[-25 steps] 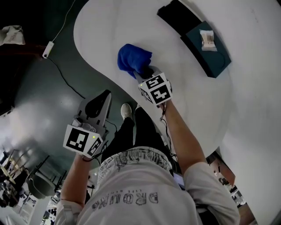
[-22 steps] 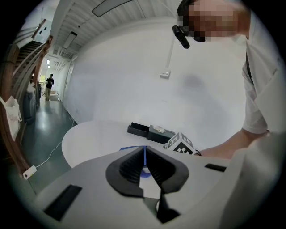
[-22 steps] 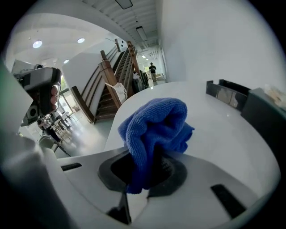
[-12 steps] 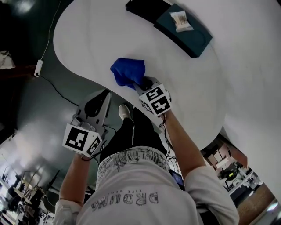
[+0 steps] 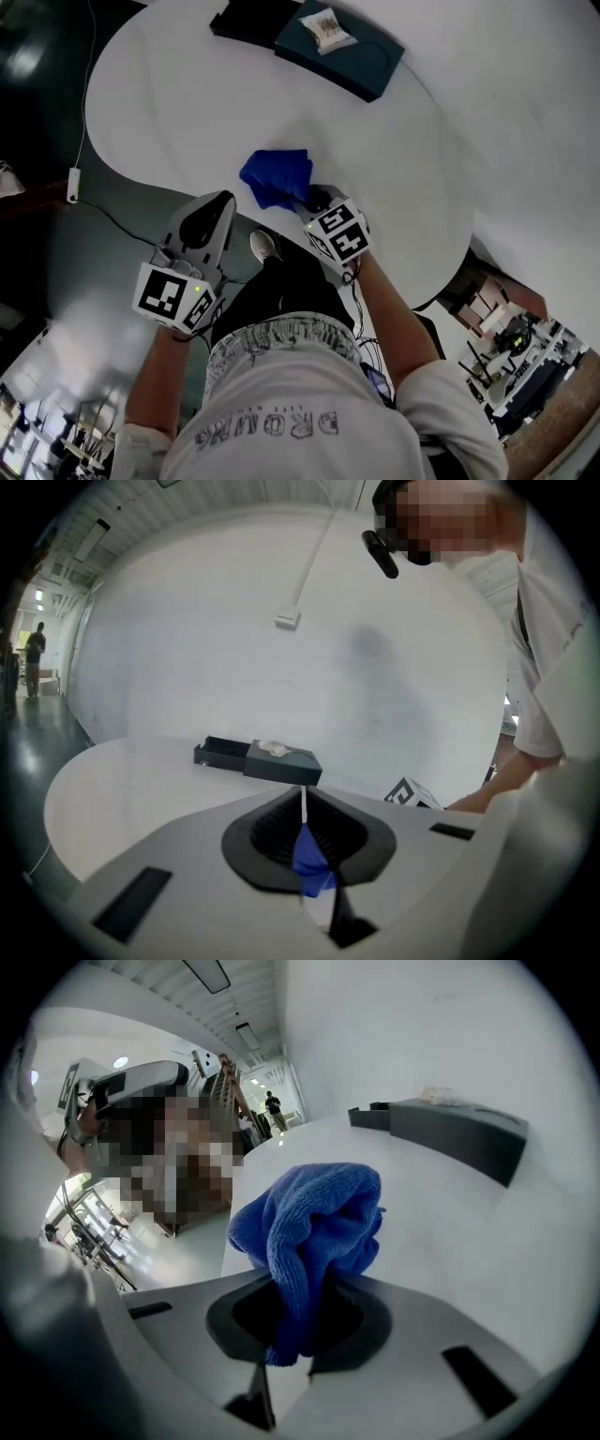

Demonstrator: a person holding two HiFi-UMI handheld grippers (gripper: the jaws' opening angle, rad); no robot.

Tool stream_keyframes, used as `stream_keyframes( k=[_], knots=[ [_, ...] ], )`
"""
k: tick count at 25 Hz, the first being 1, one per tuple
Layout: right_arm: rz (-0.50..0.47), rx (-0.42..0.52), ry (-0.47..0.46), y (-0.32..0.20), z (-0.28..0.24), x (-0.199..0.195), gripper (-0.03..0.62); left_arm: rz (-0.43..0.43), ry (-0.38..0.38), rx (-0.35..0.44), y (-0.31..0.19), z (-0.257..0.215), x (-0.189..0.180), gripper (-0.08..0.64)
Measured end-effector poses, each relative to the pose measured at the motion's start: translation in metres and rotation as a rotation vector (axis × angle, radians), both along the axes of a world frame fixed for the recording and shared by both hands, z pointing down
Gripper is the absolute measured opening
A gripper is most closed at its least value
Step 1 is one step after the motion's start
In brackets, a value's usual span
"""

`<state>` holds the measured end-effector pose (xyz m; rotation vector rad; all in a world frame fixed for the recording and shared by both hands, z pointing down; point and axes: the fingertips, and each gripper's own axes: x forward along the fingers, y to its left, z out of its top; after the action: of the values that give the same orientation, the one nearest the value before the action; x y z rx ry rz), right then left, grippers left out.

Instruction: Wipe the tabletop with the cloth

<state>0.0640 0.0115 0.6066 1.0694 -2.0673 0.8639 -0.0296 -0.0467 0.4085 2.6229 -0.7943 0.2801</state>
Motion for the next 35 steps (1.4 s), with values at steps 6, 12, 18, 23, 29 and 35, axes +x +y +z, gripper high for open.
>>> stream_keyframes(
  k=[6,12,18,23,29,35],
  knots=[
    [0.083,-0.022,-0.001,0.032,0.003,0.03,0.058,0.076,0.004,0.013,0.007,-0.002,0.029,0.031],
    [0.138,-0.04,-0.007,0.061,0.002,0.049,0.058,0.123,0.007,0.018,0.018,-0.005,0.049,0.031],
    [0.144,-0.04,-0.007,0.07,0.002,0.055,0.058,0.121,0.005,0.02,0.024,-0.005,0.053,0.031],
    [0.136,-0.049,-0.011,0.069,0.002,0.056,0.058,0.082,-0.002,0.024,0.022,-0.006,0.041,0.031],
    [0.121,0.023,-0.025,0.051,-0.026,0.05,0.058,0.031,0.003,0.046,0.018,-0.018,0.024,0.031],
    [0.111,0.14,-0.046,0.018,-0.074,0.044,0.058,-0.005,0.018,0.081,0.013,-0.038,0.013,0.031]
  ],
)
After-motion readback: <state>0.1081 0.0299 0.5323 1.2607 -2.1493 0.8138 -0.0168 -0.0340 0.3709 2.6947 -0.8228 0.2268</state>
